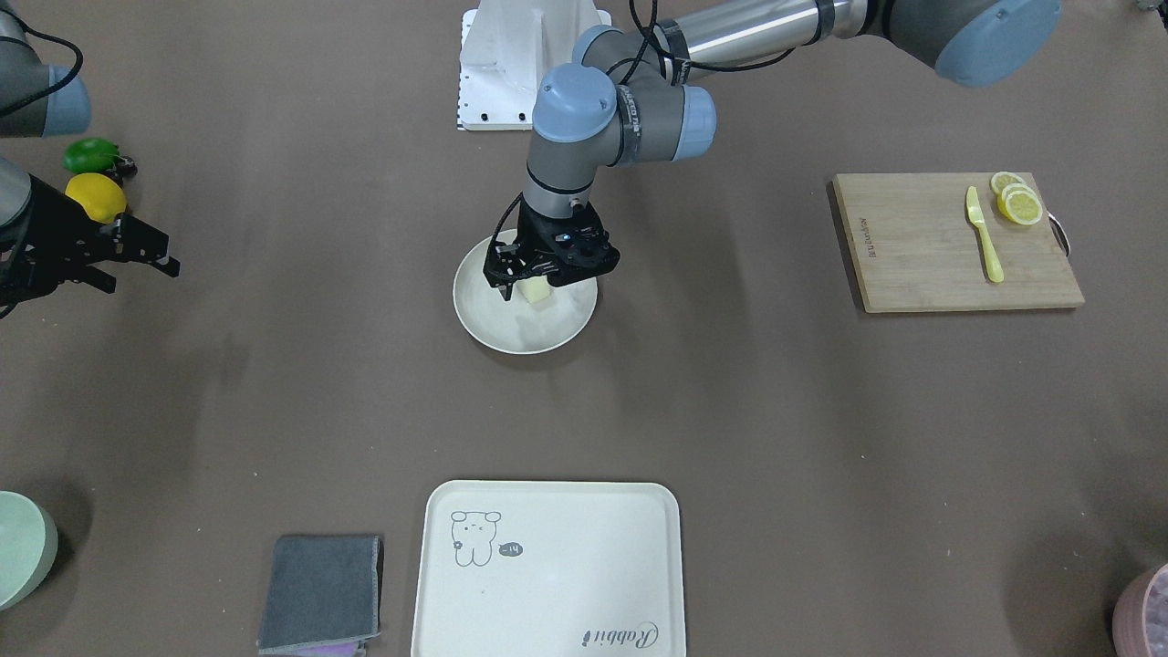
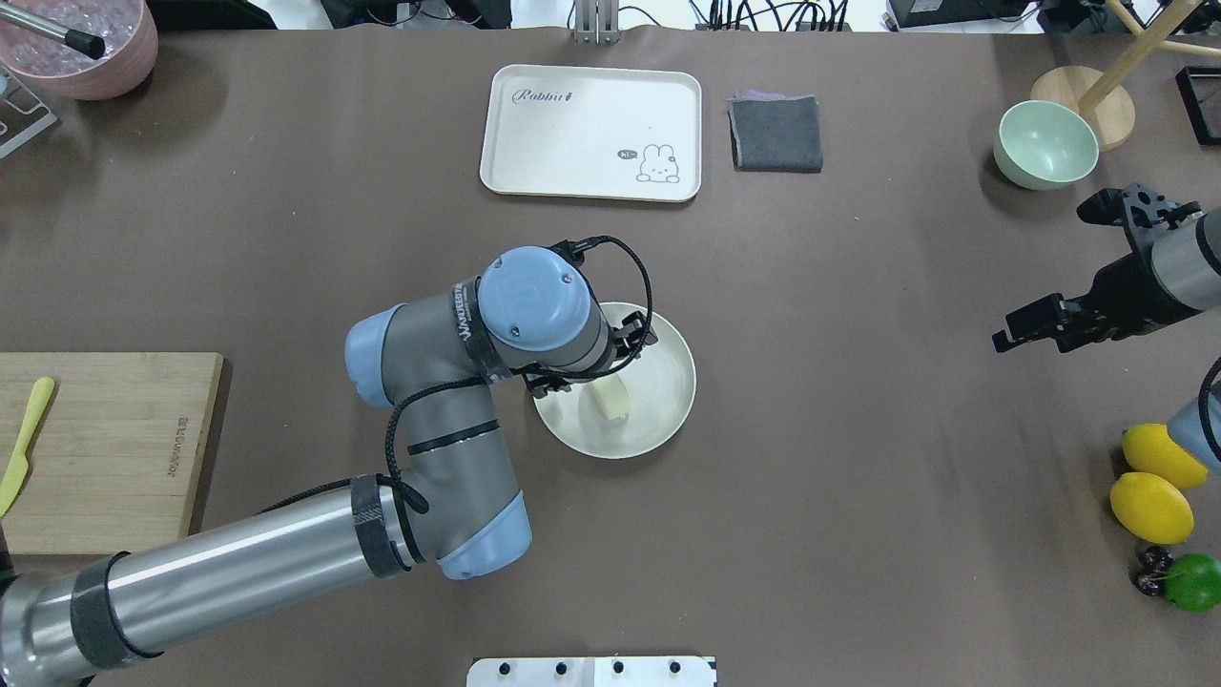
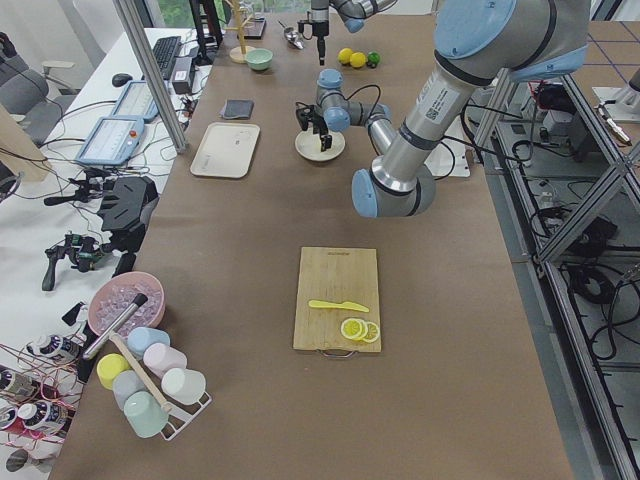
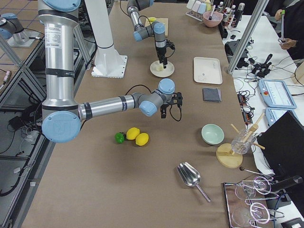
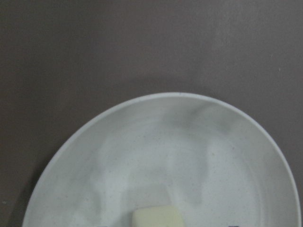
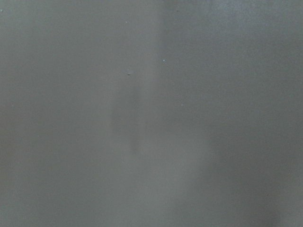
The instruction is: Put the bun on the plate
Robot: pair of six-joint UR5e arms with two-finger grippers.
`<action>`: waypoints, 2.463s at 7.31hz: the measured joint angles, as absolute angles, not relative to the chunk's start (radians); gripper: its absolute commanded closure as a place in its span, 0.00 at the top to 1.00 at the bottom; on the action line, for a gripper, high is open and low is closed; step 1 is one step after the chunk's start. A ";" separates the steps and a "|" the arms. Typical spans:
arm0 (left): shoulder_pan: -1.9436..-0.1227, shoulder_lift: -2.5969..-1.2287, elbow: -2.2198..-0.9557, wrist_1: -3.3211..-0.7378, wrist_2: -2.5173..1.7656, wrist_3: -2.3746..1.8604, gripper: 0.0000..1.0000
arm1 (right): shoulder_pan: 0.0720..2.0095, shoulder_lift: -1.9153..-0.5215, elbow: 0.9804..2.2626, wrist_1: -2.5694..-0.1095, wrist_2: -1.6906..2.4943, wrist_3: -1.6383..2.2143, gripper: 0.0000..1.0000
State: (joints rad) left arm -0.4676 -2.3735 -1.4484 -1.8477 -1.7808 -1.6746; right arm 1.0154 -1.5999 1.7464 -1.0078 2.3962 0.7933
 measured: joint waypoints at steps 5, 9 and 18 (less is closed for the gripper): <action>-0.911 -1.990 -1.748 -1.655 -2.043 -0.801 0.97 | 1.188 -1.590 1.640 -1.078 2.358 0.497 1.00; -1.355 -1.692 -1.700 -1.626 -2.267 -0.059 0.97 | 1.328 -1.559 1.622 -1.241 2.355 0.255 1.00; -1.472 -1.604 -1.602 -1.650 -2.281 0.140 0.97 | 1.377 -1.588 1.603 -1.246 2.365 0.166 1.00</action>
